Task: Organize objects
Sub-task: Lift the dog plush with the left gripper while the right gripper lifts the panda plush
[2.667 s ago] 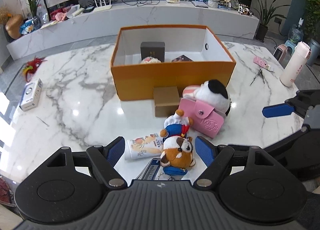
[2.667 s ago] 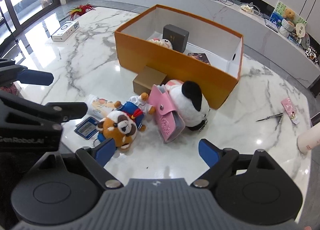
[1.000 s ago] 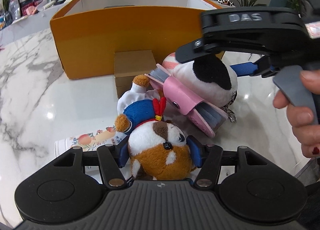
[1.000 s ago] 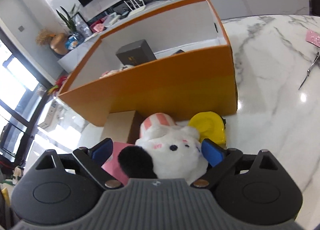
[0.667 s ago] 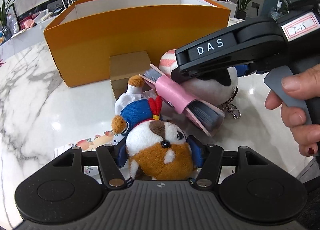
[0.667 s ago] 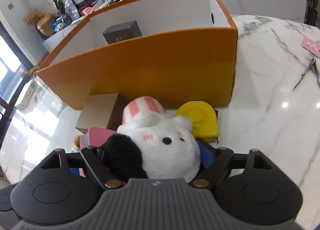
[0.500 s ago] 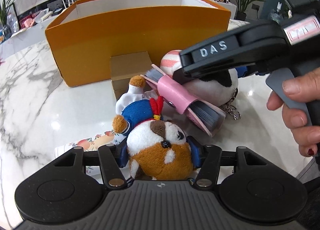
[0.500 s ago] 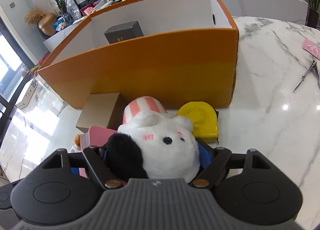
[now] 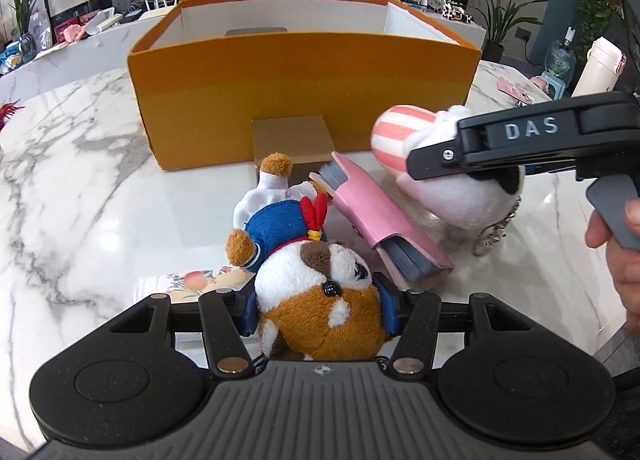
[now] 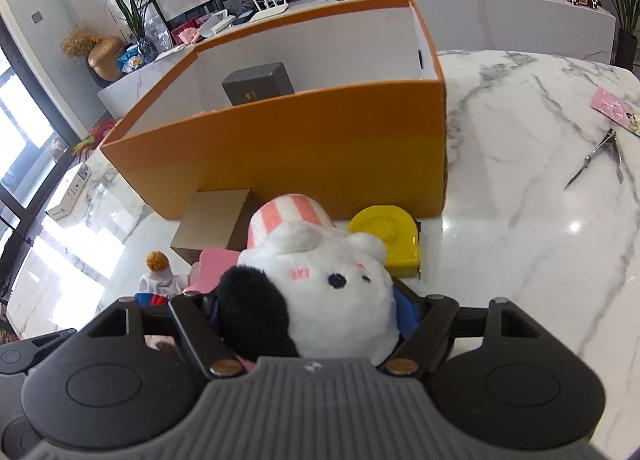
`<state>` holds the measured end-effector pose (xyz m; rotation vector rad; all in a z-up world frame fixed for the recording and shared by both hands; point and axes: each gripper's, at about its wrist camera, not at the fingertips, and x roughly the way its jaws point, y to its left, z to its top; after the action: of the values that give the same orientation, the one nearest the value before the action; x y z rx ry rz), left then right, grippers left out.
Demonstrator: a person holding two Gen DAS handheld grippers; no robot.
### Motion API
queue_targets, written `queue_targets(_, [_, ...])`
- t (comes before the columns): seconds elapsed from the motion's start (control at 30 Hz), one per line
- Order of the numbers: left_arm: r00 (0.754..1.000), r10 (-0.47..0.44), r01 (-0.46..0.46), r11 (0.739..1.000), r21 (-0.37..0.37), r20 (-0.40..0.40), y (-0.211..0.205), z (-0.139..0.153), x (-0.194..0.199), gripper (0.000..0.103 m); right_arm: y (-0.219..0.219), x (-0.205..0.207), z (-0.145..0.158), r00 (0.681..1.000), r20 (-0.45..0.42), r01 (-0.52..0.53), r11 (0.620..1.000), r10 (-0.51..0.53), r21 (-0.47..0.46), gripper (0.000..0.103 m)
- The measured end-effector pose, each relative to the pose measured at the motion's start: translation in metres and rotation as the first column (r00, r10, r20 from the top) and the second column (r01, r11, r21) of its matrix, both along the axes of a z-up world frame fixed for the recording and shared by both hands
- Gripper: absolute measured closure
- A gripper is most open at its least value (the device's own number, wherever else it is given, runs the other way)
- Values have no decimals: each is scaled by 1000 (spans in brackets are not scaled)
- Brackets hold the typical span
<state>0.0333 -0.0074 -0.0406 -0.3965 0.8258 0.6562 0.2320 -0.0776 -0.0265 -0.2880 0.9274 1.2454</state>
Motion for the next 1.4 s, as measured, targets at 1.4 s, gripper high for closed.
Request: queue_targets(1.4, [995,71,-78,992,101,72,-6,40,-21,39,-65,-30,45,988,145,-64,995,54,71,26])
